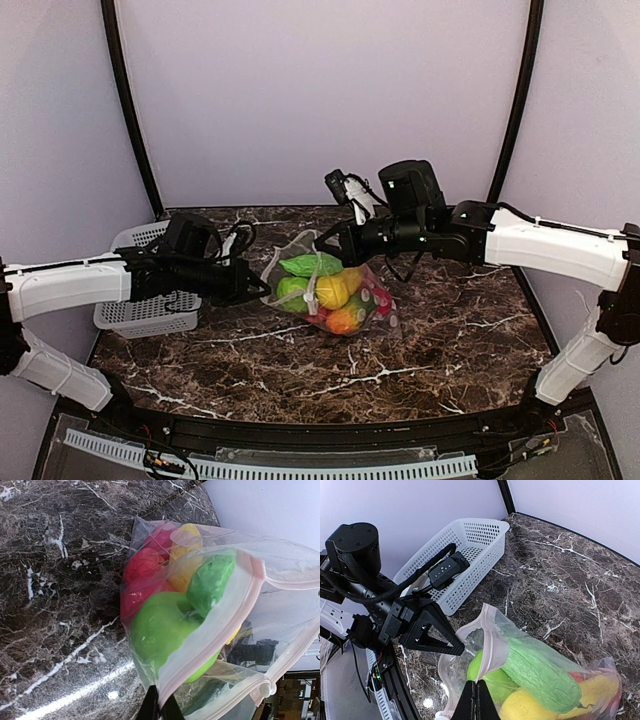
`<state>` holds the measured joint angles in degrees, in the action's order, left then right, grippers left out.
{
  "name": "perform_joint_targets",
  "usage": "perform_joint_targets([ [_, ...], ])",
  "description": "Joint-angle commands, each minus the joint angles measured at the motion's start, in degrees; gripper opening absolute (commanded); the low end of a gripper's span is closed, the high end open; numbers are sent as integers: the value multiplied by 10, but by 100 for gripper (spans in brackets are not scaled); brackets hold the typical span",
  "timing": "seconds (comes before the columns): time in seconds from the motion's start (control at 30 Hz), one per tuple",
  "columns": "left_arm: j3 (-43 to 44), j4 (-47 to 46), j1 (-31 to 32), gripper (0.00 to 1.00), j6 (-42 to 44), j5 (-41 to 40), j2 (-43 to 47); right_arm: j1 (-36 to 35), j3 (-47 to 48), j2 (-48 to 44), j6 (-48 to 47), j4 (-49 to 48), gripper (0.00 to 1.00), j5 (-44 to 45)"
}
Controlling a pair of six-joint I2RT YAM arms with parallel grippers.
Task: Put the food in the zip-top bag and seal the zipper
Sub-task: Adjust the zipper food storage bag at the center of the board.
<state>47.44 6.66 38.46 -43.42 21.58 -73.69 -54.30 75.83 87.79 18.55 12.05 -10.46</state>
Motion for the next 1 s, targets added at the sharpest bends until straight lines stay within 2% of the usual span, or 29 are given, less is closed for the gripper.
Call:
perform_joint_targets([
  [0.0,36,-20,-2,1,20,37,11,12,7,-9,14,-30,0,1],
  [0.3,140,-60,7,1,12,82,19,57,22,-4,38,6,0,-7],
  [0.5,139,-60,9,1,-6,79,6,57,50,6,15,16,0,-45],
  [0.73,148,-116,12,1,-38,54,22,37,60,-10,-15,-12,0,-114],
  [0.97,146,-155,14,1,-57,14,31,23,85,-3,-37,-12,0,-92],
])
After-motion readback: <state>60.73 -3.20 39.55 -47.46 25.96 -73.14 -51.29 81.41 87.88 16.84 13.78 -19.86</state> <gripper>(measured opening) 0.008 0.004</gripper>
